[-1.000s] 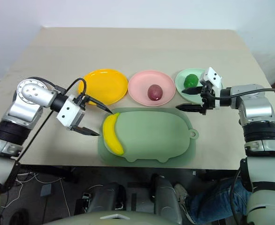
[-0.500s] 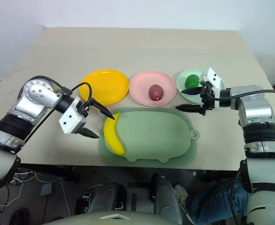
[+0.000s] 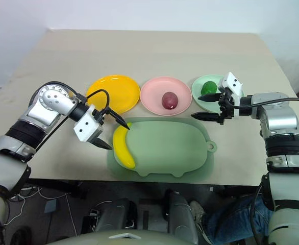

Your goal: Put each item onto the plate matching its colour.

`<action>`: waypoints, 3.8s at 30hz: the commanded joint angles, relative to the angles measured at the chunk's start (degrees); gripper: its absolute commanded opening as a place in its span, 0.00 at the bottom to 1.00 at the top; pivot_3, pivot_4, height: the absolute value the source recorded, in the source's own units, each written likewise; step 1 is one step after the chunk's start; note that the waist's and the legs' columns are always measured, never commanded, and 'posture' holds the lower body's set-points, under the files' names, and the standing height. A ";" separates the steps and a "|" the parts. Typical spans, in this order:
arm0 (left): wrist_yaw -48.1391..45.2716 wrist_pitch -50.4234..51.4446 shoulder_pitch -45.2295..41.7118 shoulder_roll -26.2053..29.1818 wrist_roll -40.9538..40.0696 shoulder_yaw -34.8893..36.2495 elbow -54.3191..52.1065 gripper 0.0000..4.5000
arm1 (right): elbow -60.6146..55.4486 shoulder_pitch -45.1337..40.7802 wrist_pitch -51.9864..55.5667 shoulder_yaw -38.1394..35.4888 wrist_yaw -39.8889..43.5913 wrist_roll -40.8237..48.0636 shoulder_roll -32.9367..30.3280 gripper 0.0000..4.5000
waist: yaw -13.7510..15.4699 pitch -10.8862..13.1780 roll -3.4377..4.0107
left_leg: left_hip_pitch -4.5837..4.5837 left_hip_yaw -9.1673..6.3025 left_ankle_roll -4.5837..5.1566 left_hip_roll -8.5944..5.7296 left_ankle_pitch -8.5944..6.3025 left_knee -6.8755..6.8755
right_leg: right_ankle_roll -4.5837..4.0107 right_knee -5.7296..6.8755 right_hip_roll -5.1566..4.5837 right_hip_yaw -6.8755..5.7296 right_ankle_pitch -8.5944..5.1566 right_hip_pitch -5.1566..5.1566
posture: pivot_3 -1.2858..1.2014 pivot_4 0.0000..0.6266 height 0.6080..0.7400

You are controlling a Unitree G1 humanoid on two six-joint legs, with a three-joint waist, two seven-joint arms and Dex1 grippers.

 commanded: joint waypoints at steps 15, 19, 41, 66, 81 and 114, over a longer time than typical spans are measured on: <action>-0.21 0.75 -6.59 -0.39 -2.12 -9.60 2.17 1.00 | -1.87 -0.07 0.06 -2.30 -1.39 0.65 -1.25 1.00 | 0.01 0.00 0.00 | -0.01 -0.02 0.04 0.00 -0.02 0.01 | 0.00 -0.01 -0.01 0.00 0.00 0.00 | 0.52 0.24 1.00; -0.21 0.71 -6.64 -2.24 -1.66 -9.46 4.39 1.00 | -2.11 0.31 0.15 -2.48 -1.67 0.81 -1.23 1.00 | 0.00 0.00 0.00 | 0.00 -0.02 0.07 0.00 -0.04 0.01 | 0.00 -0.01 0.00 0.00 0.00 0.00 | 0.52 0.24 1.00; -0.21 10.81 -8.35 2.06 -8.24 -19.41 -2.37 0.02 | -1.84 -0.31 0.17 -2.44 -2.41 0.47 -1.84 1.00 | 0.12 -0.03 0.02 | 0.04 -0.06 0.11 -0.01 -0.06 0.04 | 0.00 -0.01 -0.02 0.02 0.00 0.07 | 0.52 0.24 1.00; -0.21 10.54 -7.06 -0.31 -4.15 -11.98 -1.47 0.91 | -0.98 -0.96 -0.76 -2.26 -2.72 0.62 -1.19 1.00 | 0.01 -0.04 0.05 | 0.00 -0.06 0.06 -0.04 -0.03 0.05 | 0.00 -0.03 0.01 0.03 -0.01 0.02 | 0.52 0.24 1.00; -0.21 4.79 -8.45 -4.69 1.93 -13.12 8.36 0.91 | -1.38 -0.69 -0.33 -2.65 -3.58 0.80 -1.10 1.00 | 0.01 -0.04 0.05 | 0.00 -0.05 0.10 -0.03 -0.05 0.05 | 0.00 -0.02 0.00 0.03 0.00 0.02 | 0.52 0.24 1.00; 0.64 30.88 -15.80 -10.80 -7.94 4.62 12.44 0.36 | 0.12 -2.54 -0.63 -2.48 -3.99 0.42 -0.53 1.00 | 0.01 -0.03 0.02 | -0.05 -0.09 0.15 -0.03 -0.08 0.07 | 0.01 -0.01 0.00 0.01 0.00 0.01 | 0.52 0.24 1.00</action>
